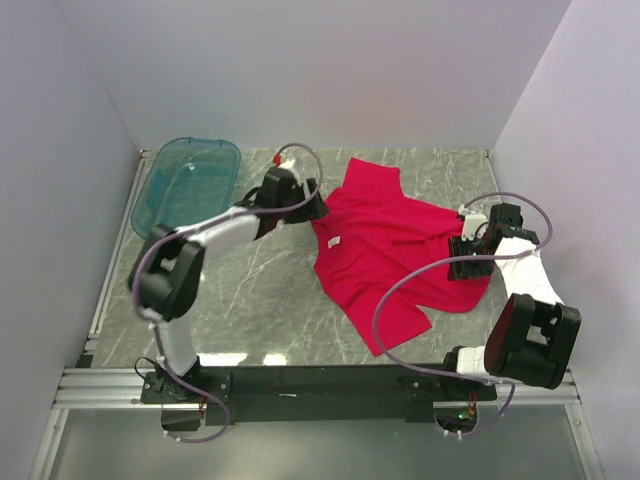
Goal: Fold and stack the t-shirts
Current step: Flatten the tshirt out
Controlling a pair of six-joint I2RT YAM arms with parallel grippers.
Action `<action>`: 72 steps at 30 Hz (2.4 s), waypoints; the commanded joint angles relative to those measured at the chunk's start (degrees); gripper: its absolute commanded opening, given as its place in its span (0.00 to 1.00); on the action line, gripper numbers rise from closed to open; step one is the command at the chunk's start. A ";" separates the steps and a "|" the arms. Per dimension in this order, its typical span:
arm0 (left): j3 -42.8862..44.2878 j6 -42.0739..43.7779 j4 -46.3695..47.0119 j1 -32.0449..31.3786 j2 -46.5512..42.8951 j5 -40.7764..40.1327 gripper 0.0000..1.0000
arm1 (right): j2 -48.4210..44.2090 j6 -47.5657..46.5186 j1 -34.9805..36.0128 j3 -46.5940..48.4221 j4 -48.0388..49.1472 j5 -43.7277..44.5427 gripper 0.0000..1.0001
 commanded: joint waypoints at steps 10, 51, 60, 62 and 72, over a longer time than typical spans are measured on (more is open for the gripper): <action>34.79 8.97 -16.91 1.04 28.58 -2.14 0.75 | 2.04 1.95 -1.99 1.10 4.85 -8.45 0.52; 10.55 8.10 -17.62 12.20 7.50 -4.44 0.00 | 27.70 10.56 2.14 20.87 7.84 -4.59 0.53; 9.67 7.75 -17.10 12.90 6.18 -4.61 0.00 | 21.23 5.65 1.44 13.85 4.94 -5.02 0.00; 8.97 7.66 -16.74 13.17 5.40 -4.35 0.00 | 17.96 4.41 1.26 10.44 4.23 -3.62 0.00; 8.00 7.13 -16.31 13.25 4.07 -2.24 0.00 | 21.80 8.62 -0.23 14.45 6.86 -3.09 0.47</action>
